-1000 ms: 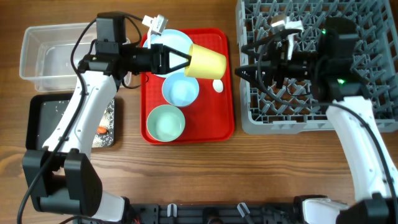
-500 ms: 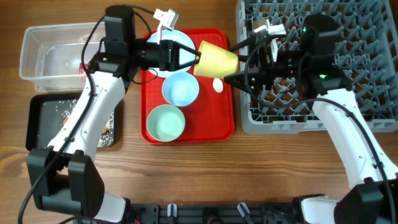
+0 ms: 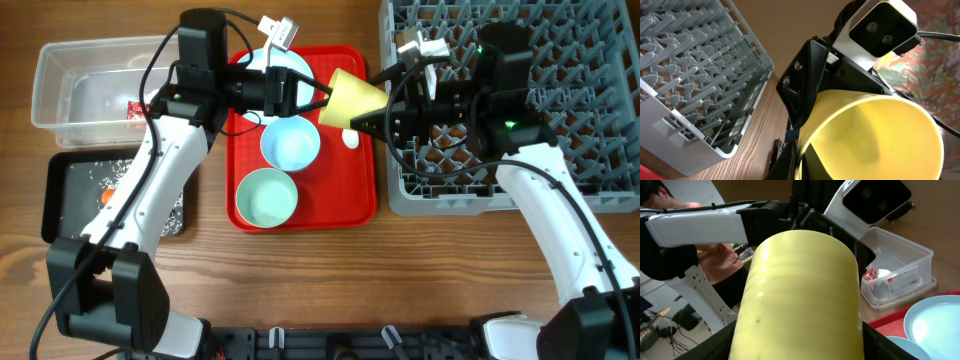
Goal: Sort waste into correct bins and load items into the dishwasher rack
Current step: 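Pass the yellow cup from the left gripper to the right gripper, then lower the yellow cup into the dish rack and open the right gripper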
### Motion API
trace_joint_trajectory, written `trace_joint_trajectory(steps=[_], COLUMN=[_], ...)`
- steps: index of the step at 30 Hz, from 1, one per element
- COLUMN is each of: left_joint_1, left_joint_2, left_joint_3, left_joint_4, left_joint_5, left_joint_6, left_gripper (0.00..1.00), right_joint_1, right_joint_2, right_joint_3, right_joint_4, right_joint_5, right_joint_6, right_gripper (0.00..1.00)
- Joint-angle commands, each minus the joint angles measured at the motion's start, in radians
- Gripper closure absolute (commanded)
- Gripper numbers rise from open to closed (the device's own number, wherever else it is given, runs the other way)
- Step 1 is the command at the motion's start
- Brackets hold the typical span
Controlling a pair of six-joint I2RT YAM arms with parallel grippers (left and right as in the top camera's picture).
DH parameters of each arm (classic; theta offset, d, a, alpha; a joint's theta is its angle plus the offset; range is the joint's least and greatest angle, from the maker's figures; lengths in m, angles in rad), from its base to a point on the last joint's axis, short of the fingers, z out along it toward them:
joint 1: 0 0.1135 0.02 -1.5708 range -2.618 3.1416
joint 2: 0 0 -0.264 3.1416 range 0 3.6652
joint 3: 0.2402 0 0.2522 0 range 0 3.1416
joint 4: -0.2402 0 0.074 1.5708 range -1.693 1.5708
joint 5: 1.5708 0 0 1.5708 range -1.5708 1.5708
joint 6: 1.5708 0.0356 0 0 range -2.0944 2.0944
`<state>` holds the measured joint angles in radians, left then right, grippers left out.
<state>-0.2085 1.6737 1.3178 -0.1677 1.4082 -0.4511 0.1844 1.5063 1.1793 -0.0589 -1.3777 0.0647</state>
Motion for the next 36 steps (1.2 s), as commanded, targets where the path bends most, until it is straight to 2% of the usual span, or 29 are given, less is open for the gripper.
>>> trace_joint_trajectory(steps=[1,2,3,5,7,14,15,18,22,26,31,36], left_joint_1=[-0.002,-0.002,-0.002,-0.002,-0.002,0.002,0.004,0.008,0.01,0.01,0.01,0.009], left_joint_2=[-0.006,-0.006,-0.006,-0.006,-0.006,-0.006,-0.006,-0.006,-0.006,-0.006,-0.006,-0.006], left_joint_3=[0.006,0.006,0.006,0.006,0.006,0.006,0.006,0.006,0.006,0.006,0.006,0.006], left_joint_4=[0.005,0.005,0.005,0.005,0.004,0.003,0.002,-0.012,-0.058,-0.151,-0.291,-0.386], left_joint_5=[0.008,0.008,0.008,0.007,0.005,-0.081,-0.095,-0.135,-0.213,-0.366,-0.568,-0.694], left_joint_6=[-0.006,-0.006,-0.006,-0.006,-0.005,-0.002,-0.001,0.003,0.054,0.065,0.109,0.111], left_gripper=[0.96,0.94,0.87,0.63,0.53,0.41,0.37,0.34,0.32,0.28,0.27,0.25], right_joint_1=[0.009,0.009,0.009,0.007,-0.003,-0.098,-0.126,-0.183,-0.241,-0.244,-0.244,-0.244], right_joint_2=[0.009,0.009,0.009,0.009,0.009,0.002,-0.008,-0.037,-0.098,-0.147,-0.15,-0.147], right_joint_3=[0.01,0.01,0.01,0.01,0.01,0.01,0.01,0.01,0.018,0.067,0.19,0.217], right_joint_4=[0.005,0.003,0.002,-0.002,-0.002,-0.04,-0.072,-0.158,-0.329,-0.569,-0.887,-1.024], right_joint_5=[-0.003,0.002,0.011,0.045,0.061,0.084,0.107,0.176,0.371,0.665,0.968,1.139], right_joint_6=[-0.008,-0.007,-0.003,0.024,0.048,0.13,0.13,0.129,0.118,0.113,0.117,0.143], right_gripper=[0.38,0.4,0.42,0.43,0.43,0.43,0.43,0.43,0.43,0.46,0.49,0.47])
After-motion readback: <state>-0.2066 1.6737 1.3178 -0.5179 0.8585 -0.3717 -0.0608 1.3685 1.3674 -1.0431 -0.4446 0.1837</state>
